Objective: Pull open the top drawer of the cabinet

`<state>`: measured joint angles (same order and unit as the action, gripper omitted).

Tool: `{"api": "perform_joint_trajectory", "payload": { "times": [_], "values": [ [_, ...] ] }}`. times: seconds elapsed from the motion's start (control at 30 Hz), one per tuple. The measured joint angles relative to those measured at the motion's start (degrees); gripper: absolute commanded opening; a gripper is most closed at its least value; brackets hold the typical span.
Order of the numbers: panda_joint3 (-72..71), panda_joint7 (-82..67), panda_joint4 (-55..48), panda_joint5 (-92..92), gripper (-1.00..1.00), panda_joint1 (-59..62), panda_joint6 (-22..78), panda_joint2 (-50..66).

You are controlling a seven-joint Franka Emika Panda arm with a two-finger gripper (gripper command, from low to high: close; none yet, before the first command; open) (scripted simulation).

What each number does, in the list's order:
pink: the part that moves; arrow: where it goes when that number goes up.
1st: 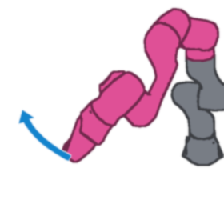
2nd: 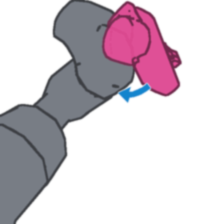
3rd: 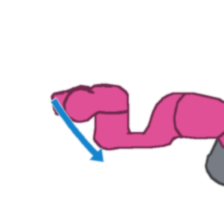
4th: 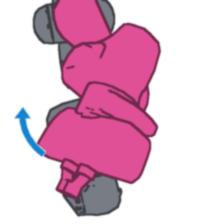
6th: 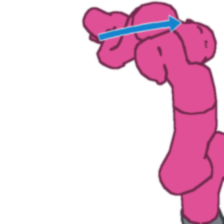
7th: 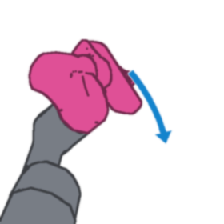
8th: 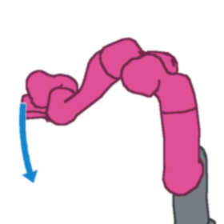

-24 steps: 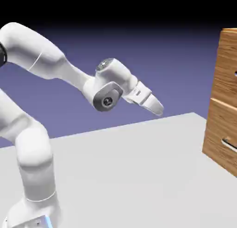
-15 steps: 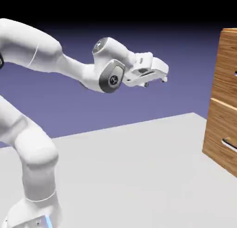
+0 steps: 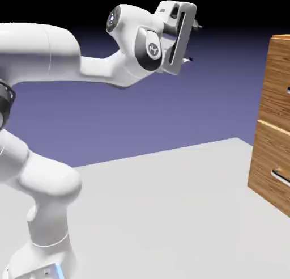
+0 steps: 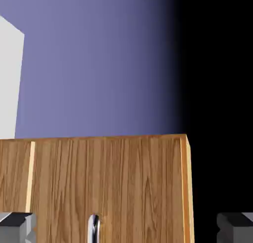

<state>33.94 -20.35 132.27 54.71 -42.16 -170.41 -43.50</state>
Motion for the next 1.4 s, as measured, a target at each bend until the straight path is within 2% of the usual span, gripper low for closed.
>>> {"api": "perform_joint_trajectory", "payload": {
  "times": [1.4],
  "values": [
    [56.5, -104.7, -47.9, 91.2, 0.0, -69.1, 6.0, -18.1]
  ]
}}
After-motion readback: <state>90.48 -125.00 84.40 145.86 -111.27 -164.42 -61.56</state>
